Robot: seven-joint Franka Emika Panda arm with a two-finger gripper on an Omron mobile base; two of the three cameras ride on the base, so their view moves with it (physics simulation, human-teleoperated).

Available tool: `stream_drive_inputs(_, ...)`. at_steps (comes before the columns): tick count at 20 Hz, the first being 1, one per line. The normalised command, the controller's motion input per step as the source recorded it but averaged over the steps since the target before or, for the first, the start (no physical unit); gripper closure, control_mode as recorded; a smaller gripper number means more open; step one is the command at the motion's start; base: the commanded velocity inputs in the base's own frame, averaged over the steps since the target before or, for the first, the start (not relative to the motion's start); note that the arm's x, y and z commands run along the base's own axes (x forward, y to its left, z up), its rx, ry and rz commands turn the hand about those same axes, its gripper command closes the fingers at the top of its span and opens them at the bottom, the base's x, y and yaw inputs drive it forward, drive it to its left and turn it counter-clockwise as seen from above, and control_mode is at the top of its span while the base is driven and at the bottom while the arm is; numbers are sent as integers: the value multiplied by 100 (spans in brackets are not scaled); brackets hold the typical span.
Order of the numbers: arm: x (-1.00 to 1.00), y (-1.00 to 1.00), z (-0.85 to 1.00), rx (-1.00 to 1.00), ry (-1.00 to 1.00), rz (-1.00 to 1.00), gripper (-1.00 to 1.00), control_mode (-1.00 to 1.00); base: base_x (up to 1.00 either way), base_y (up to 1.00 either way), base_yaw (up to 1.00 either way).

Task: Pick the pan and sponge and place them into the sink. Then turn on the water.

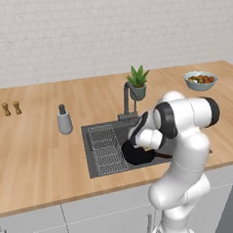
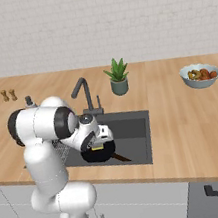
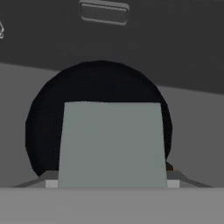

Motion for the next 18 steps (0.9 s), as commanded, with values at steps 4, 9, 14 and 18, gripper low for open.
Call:
stream_drive_inputs(4, 1, -18, -44, 1, -9, 0, 100, -100, 0, 0, 0)
stream_drive_inputs(9, 0, -10, -34, 0, -7, 0, 100, -100, 0, 0, 0)
stream_drive_inputs(14, 0, 0, -30, 0, -1, 0, 100, -100, 0, 0, 0)
stream_drive_inputs(18, 0, 0, -25, 0, 0, 0, 100, -100, 0, 0, 0)
